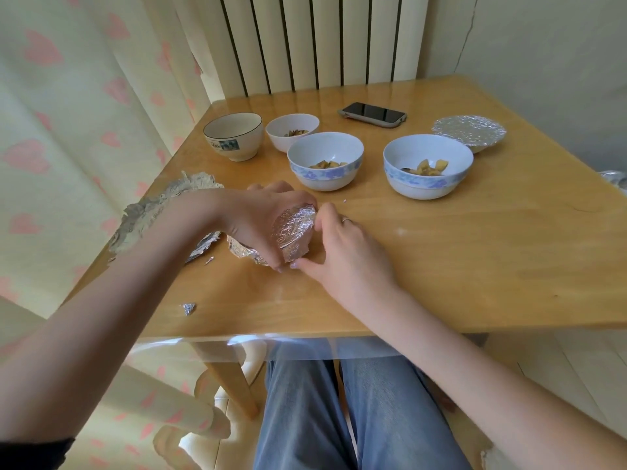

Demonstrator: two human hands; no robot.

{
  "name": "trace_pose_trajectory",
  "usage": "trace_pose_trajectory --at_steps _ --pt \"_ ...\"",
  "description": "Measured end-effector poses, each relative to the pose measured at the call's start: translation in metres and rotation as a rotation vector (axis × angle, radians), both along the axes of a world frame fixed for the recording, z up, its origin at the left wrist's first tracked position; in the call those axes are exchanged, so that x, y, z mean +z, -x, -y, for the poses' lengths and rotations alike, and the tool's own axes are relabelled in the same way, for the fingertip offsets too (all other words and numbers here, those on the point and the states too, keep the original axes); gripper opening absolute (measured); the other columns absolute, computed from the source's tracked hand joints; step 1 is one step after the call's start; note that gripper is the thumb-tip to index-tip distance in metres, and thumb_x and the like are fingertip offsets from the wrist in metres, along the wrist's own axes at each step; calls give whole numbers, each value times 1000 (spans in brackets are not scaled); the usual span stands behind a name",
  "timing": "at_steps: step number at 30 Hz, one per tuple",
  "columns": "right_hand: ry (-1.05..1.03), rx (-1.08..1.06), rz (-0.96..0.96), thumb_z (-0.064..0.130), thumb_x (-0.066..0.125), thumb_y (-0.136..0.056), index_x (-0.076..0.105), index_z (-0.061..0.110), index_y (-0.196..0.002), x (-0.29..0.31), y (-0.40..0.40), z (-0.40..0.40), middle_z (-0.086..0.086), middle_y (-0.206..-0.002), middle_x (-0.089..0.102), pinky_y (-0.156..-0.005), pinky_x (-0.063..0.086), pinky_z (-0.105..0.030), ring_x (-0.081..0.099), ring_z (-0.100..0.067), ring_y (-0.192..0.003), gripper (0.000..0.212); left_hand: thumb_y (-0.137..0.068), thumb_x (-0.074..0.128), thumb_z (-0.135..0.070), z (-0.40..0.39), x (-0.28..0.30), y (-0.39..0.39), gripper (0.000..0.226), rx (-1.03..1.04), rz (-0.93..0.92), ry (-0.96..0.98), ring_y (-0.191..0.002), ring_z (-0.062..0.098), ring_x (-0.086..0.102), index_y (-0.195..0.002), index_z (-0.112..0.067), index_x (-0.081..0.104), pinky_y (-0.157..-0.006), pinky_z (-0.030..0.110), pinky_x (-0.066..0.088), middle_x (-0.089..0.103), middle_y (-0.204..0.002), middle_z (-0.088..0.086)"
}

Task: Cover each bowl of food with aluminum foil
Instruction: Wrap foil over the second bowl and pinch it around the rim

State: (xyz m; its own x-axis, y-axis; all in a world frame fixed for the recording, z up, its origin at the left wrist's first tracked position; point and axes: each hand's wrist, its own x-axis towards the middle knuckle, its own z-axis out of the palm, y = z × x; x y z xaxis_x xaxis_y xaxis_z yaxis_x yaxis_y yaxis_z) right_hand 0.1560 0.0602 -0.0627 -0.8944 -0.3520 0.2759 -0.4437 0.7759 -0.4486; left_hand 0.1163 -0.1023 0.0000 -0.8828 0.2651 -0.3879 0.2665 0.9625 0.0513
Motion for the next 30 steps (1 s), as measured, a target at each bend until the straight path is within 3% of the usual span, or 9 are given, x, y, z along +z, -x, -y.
trace_pose_trajectory --at_steps 3,6,9,11,14,17,21,26,30 --pt "293 -33 212 35 77 -76 47 13 -101 -3 0 -11 1 -84 58 -65 49 -32 61 -19 -76 45 -61 85 -51 -5 -2 -3 104 48 -5 46 -130 27 29 -140 -49 17 -97 41 38 24 -142 -7" --pt "708 -103 554 14 70 -85 57 8 -99 -3 -10 -19 -12 -81 66 -56 59 -36 67 -19 -61 19 -58 83 -58 -9 -4 -4 114 87 14 79 -136 30 23 -144 -50 8 -101 44 35 16 -148 -7" --pt "864 -77 913 2 59 -91 61 0 -102 3 -16 -23 -20 -86 69 -59 60 -28 70 -18 -63 12 -48 82 -67 -5 2 -7 138 84 79 96 -149 29 -10 -143 -56 -17 -115 55 16 -15 -160 -12" --pt "938 -36 1038 0 58 -91 61 -2 -105 5 -14 -24 -18 -90 70 -61 59 -22 72 -15 -72 14 -42 80 -70 1 9 -8 140 30 96 68 -146 21 -24 -137 -63 -22 -118 58 7 -27 -156 -18" --pt "1062 -41 1132 -4 60 -88 60 -6 -104 7 -11 -21 -25 -101 68 -64 58 -21 70 -19 -88 16 -55 88 -52 6 10 -9 121 -48 94 30 -148 20 -4 -139 -66 1 -117 51 20 -7 -155 -23" --pt "1236 -85 1184 -9 63 -83 57 -12 -109 7 -8 -15 -30 -106 65 -67 59 -24 69 -26 -91 27 -61 88 -39 5 4 -8 105 -61 56 -30 -136 23 21 -136 -63 17 -108 46 35 13 -147 -19" --pt "1438 -138 1193 -12 65 -80 48 -11 -123 4 -6 -9 -30 -114 63 -73 59 -30 67 -32 -97 47 -62 88 -35 5 1 -6 103 -54 32 -19 -132 23 23 -135 -59 20 -103 46 39 15 -145 -15" --pt "1437 -123 1185 -5 69 -79 50 4 -104 0 -5 -9 -20 -95 68 -75 58 -31 68 -25 -82 33 -62 87 -35 4 -1 -7 103 -51 25 -12 -132 25 22 -135 -59 19 -104 45 38 14 -145 -12" --pt "1357 -57 1140 -11 67 -78 52 5 -97 -1 -3 -10 -14 -86 65 -76 57 -28 65 -20 -75 29 -61 87 -36 4 -2 -6 103 -47 28 -10 -132 25 21 -134 -60 17 -104 45 37 14 -145 -13"
